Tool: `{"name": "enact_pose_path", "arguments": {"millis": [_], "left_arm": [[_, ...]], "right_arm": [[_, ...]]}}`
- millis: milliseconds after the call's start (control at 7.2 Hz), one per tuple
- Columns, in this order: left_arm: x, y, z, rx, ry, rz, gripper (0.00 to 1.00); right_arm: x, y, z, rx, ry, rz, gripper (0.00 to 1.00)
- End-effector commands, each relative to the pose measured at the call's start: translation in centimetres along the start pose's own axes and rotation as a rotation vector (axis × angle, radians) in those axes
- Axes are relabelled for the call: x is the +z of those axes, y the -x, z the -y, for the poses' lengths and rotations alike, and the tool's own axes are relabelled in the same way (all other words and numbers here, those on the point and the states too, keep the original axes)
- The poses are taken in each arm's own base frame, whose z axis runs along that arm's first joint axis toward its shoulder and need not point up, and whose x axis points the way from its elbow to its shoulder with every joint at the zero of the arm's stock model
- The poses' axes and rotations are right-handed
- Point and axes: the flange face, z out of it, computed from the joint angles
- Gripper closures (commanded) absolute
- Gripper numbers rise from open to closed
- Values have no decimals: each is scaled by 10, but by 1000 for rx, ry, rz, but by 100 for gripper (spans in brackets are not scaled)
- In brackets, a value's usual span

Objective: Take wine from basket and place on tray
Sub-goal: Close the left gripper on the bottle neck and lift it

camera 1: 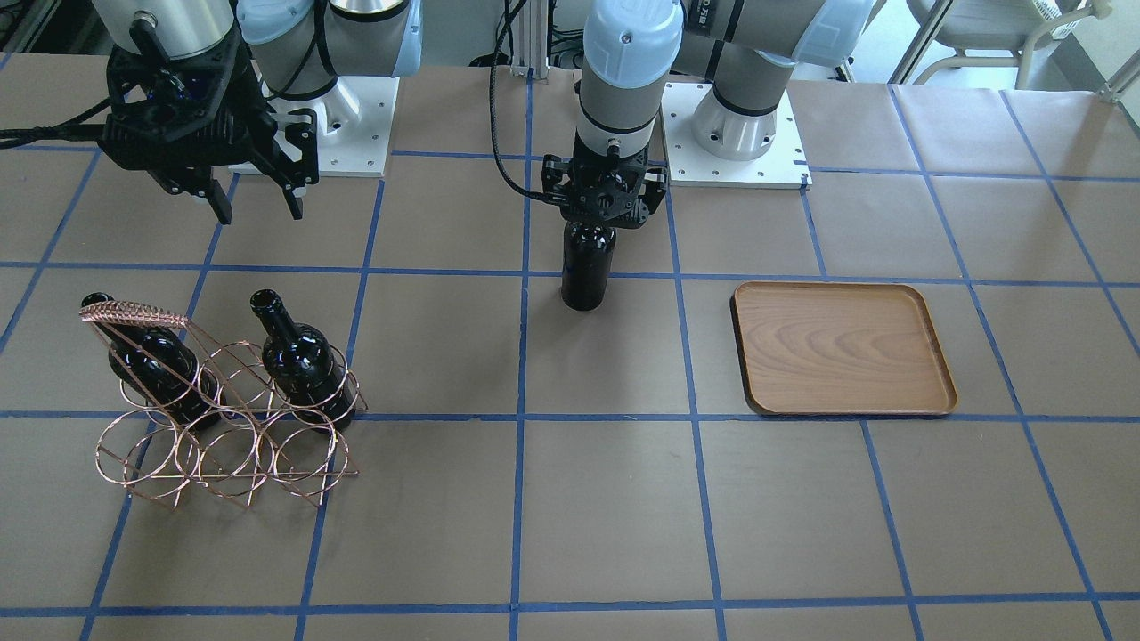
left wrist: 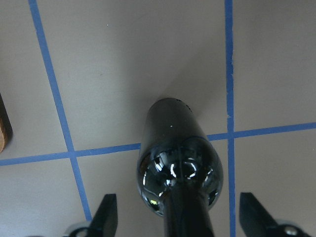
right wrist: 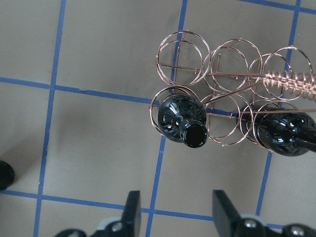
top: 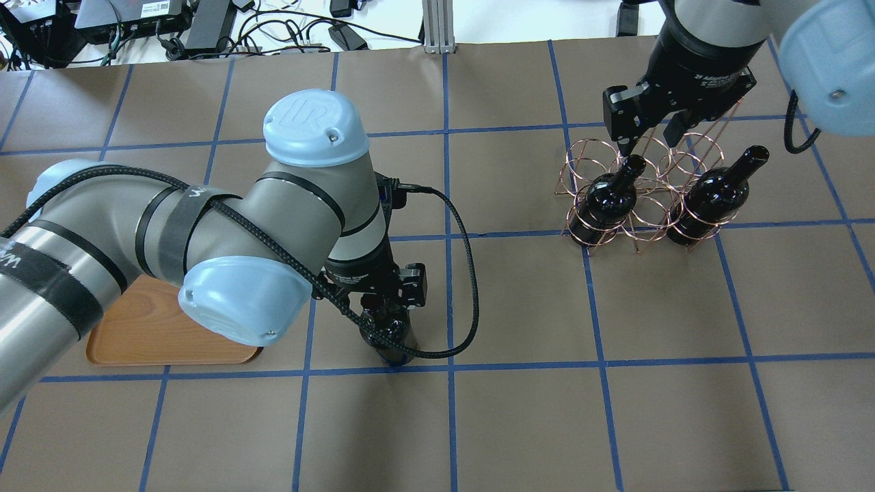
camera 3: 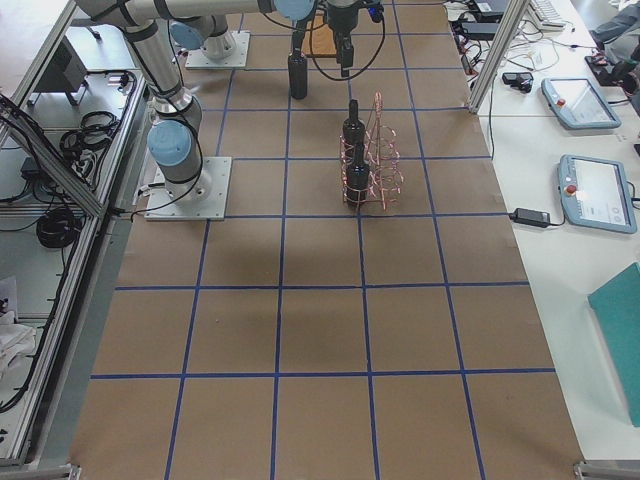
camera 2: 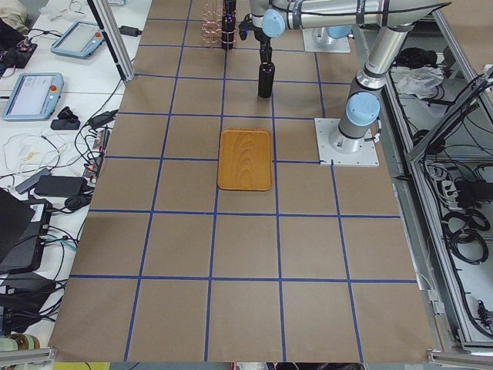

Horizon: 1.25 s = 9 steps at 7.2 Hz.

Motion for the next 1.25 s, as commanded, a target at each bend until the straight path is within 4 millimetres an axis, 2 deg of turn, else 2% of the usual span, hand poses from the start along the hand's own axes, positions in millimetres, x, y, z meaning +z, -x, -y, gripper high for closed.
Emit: {"name": "enact_pose_path", "arguments": {"millis": [0,278,417,556,833,972,1111], "left_arm": [[-4,-1,-1,3,-6,-2,37],[-4,-1,0,5,-7,-4,60],[-4,-1,0,6,-7,-4,91],[-4,-1,0,8,-6,-2,100],[-5,-1,1,7,-10,-4,100],[-13,-1,4,12,-19,1,100],[-30,1,8,4,-19,6,100]], "right_arm": [[0,0,0,20,-2,1,0],[-1,-3,1,147,-9,0,0],[-1,-7,2,155,-11,1,0],[-1,-8,2,158,-11,1,1],[-1,-8,2,160,-11,-1,1],[-1,-8,2,160,-9,1,1],[-1,-7,1,157,-8,1,1]]}}
